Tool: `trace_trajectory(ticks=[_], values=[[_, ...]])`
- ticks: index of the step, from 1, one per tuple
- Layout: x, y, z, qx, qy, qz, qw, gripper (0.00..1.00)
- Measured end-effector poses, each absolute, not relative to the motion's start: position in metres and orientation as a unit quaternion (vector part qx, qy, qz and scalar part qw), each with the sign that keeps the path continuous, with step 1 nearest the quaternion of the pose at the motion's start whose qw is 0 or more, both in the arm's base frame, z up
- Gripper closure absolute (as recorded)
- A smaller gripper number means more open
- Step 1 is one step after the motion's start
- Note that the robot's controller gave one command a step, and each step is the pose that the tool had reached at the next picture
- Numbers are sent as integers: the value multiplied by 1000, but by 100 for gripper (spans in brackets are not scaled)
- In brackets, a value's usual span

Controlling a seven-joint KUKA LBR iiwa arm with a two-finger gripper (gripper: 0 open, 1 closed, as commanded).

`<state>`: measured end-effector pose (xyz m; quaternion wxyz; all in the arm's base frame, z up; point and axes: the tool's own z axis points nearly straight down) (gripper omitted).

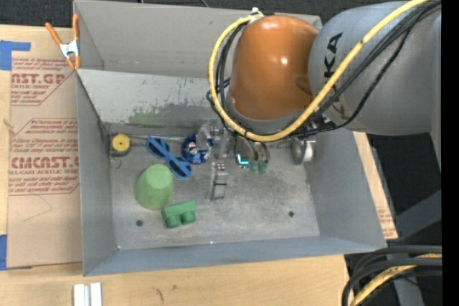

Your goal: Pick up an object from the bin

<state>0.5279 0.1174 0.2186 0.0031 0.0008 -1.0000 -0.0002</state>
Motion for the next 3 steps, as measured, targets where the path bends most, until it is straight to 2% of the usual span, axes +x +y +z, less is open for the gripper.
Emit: trace_trajectory(ticks=[1,2,3], values=[[512,127,65,2,-1000,0,4,0],[514,127,69,2,-1000,-1,0,100],[491,180,72,-21,-1000,-1,1,100]])
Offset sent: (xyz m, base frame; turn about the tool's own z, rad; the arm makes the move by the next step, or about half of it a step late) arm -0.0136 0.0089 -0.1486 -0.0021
